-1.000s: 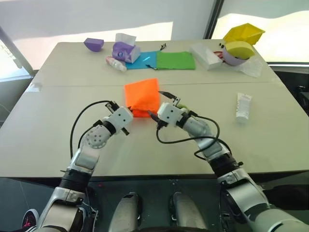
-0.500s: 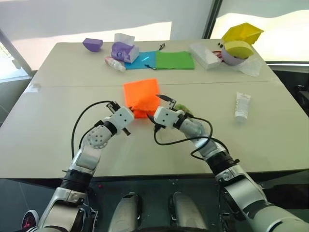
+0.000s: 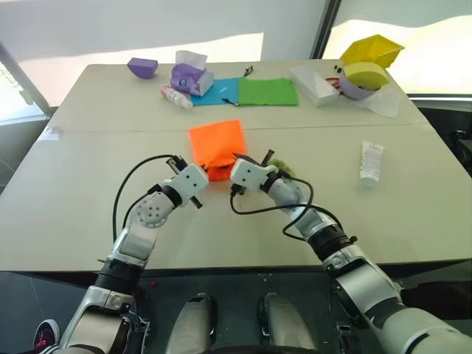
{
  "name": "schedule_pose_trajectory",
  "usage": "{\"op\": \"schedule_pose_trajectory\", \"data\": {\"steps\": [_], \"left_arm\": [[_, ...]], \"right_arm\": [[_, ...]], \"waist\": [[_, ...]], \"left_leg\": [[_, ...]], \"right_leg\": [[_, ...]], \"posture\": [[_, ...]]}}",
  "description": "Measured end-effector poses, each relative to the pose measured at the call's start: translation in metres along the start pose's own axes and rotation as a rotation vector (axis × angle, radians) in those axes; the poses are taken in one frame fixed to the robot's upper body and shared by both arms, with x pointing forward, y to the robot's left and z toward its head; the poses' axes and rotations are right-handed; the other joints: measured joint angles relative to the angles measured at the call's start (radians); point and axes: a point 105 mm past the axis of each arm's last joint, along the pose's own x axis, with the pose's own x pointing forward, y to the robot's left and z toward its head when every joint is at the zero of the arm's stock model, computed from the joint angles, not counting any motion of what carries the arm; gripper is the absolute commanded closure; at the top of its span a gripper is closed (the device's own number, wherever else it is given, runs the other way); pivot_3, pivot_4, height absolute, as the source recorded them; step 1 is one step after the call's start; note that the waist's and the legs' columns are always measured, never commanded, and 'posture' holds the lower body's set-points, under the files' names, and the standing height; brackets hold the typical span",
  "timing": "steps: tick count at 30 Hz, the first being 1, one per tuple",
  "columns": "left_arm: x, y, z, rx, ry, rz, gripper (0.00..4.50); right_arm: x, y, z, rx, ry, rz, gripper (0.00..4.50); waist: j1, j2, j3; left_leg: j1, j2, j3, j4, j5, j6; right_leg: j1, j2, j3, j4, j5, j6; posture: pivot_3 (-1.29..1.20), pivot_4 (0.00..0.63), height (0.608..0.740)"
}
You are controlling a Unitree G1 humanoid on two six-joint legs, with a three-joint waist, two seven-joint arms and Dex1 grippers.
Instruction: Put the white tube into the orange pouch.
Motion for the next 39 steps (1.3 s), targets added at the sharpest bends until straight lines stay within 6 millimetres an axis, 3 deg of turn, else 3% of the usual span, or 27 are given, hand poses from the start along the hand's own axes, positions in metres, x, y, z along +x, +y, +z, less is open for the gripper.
{"op": "schedule_pose_trajectory", "data": {"steps": [5, 12, 24, 33, 36, 39], "left_arm": [[-0.006, -0.004, 0.001, -0.003, 0.005, -0.015, 4.5], [-0.027, -0.018, 0.015, -0.002, -0.011, -0.109, 4.5], [-0.059, -0.035, 0.022, 0.015, 0.025, -0.255, 4.5], [-0.061, -0.04, 0.023, 0.003, 0.021, -0.275, 4.5], [-0.057, -0.039, 0.023, -0.011, 0.018, -0.258, 4.5], [-0.054, -0.038, 0.019, -0.024, 0.029, -0.238, 4.5]], "right_arm": [[-0.011, 0.008, -0.003, 0.029, -0.001, 0.057, 4.46], [-0.033, 0.004, 0.004, -0.005, -0.028, 0.127, 4.46], [-0.078, 0.026, 0.019, 0.014, -0.037, 0.295, 4.46], [-0.087, 0.026, 0.013, 0.0, -0.011, 0.317, 4.46], [-0.087, 0.023, 0.007, 0.025, 0.016, 0.309, 3.65], [-0.088, 0.016, 0.0, 0.051, 0.046, 0.291, 2.17]], "waist": [[0.0, 0.0, 0.0], [0.001, 0.0, 0.0], [0.004, 0.0, 0.0], [0.005, 0.0, 0.0], [0.005, -0.001, 0.001], [0.006, -0.001, 0.001]], "left_leg": [[-0.001, 0.0, 0.0, 0.0, 0.0, 0.0], [0.0, 0.0, 0.0, 0.0, 0.0, 0.0], [0.0, 0.001, -0.001, -0.001, 0.0, 0.0], [0.0, 0.001, 0.0, -0.001, 0.0, 0.0], [0.0, 0.001, 0.0, -0.001, 0.0, 0.0], [0.0, 0.001, 0.0, -0.001, 0.0, 0.0]], "right_leg": [[0.0, 0.0, 0.0, -0.001, 0.0, 0.0], [0.0, 0.0, 0.0, -0.001, 0.0, 0.0], [0.0, -0.001, 0.0, -0.002, -0.001, -0.001], [0.001, -0.001, 0.0, -0.002, -0.002, -0.005], [0.001, -0.001, 0.0, -0.003, -0.001, -0.004], [0.001, -0.001, 0.0, -0.003, -0.001, -0.003]], "posture": [[0.0, 0.15, 0.74], [0.0, 0.15, 0.74], [0.0, 0.15, 0.74], [0.0, 0.15, 0.74], [0.0, 0.15, 0.74], [0.0, 0.15, 0.74]]}}
